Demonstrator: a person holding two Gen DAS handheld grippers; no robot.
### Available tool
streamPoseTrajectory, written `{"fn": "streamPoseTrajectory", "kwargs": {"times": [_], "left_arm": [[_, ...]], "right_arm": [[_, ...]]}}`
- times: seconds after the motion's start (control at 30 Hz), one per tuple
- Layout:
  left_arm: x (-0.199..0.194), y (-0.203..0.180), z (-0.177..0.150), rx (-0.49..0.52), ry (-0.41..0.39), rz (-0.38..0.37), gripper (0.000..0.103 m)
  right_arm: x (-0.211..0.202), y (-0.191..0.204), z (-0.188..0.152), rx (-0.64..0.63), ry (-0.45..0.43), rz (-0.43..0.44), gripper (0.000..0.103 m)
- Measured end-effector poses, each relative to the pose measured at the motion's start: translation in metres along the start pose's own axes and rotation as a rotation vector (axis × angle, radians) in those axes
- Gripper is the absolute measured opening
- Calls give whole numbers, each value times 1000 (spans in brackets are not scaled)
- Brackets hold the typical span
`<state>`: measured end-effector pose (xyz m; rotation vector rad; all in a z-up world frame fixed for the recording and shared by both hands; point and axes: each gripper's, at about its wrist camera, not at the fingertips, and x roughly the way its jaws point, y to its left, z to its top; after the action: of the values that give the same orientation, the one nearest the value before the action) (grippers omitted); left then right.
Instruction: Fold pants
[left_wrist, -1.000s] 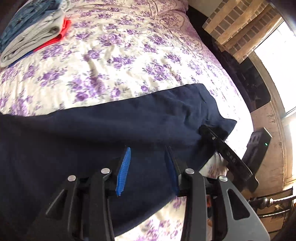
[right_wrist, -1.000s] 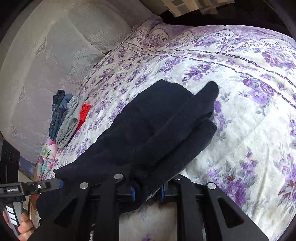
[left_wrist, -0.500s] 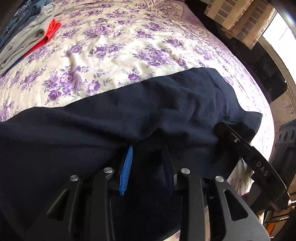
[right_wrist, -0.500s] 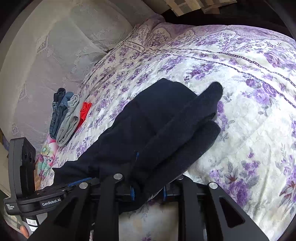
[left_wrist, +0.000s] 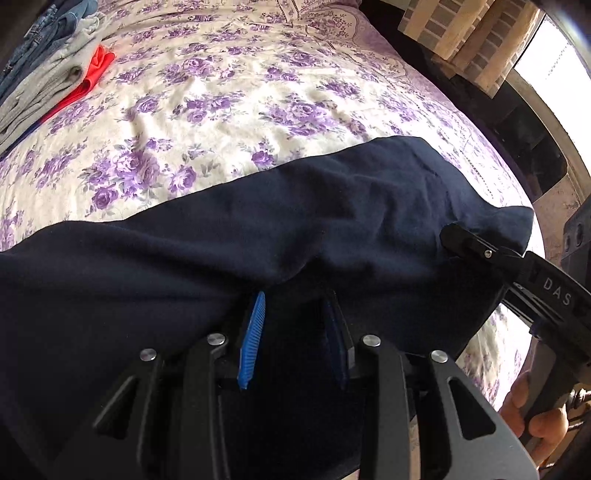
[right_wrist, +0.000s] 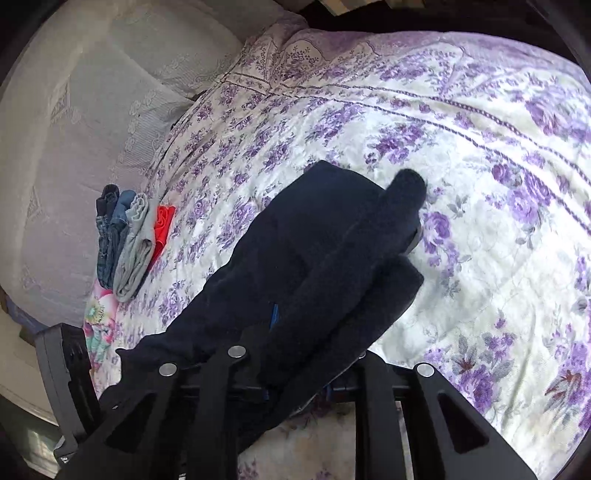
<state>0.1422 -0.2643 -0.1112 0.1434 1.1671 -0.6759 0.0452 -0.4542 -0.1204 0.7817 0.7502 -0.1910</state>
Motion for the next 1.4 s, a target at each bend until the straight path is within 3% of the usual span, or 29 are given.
{"fn": "streamPoseTrajectory", "kwargs": {"times": [0.17, 0.27, 0.4, 0.57, 0.67, 0.73, 0.8, 0.9, 0.97, 1.0, 1.03, 1.13, 1.2, 1.27, 1.3, 1.33, 1.4], "left_arm": [[-27, 21, -18, -72, 53, -143, 31], [-73, 54, -48, -100, 15, -210, 30], [-144, 142, -94, -219, -113, -118, 30], [-202, 247, -159, -399, -202, 41, 30], [-213, 288, -190, -490, -221, 50, 30], [-203, 307, -200, -530, -182, 82, 30], [-188, 318, -205, -541, -157, 61, 30], [-182, 312, -203, -487, -158, 106, 30], [-181, 306, -199, -457, -154, 126, 33], [-179, 305, -200, -452, -156, 123, 35], [-178, 304, -199, -446, -159, 121, 35], [-177, 305, -202, -426, -172, 121, 35], [-178, 304, -206, -424, -179, 116, 36], [-177, 304, -205, -426, -181, 108, 36], [-177, 304, -205, -427, -181, 106, 36], [-177, 303, -205, -426, -179, 107, 36], [-177, 302, -205, -419, -176, 111, 36]], "right_arm": [[-34, 65, 6, -201, -65, -39, 20], [-42, 103, 3, -343, -71, -73, 19], [-48, 170, -16, -592, -54, -57, 18], [-38, 262, -76, -917, -20, -11, 17], [-9, 300, -130, -1098, 86, 23, 16], [25, 306, -170, -1186, 217, 15, 16], [62, 297, -202, -1221, 363, -27, 18], [61, 294, -216, -1263, 332, -53, 22], [51, 299, -210, -1248, 354, -70, 42], [43, 301, -205, -1214, 377, -46, 59], [36, 302, -203, -1184, 404, -9, 66], [8, 308, -195, -1110, 490, 130, 69], [-7, 317, -183, -1069, 479, 200, 69], [-10, 328, -173, -1068, 396, 189, 55], [-2, 334, -170, -1088, 373, 149, 26], [12, 338, -167, -1090, 387, 114, 7], [47, 341, -159, -1053, 426, 47, 7]]}}
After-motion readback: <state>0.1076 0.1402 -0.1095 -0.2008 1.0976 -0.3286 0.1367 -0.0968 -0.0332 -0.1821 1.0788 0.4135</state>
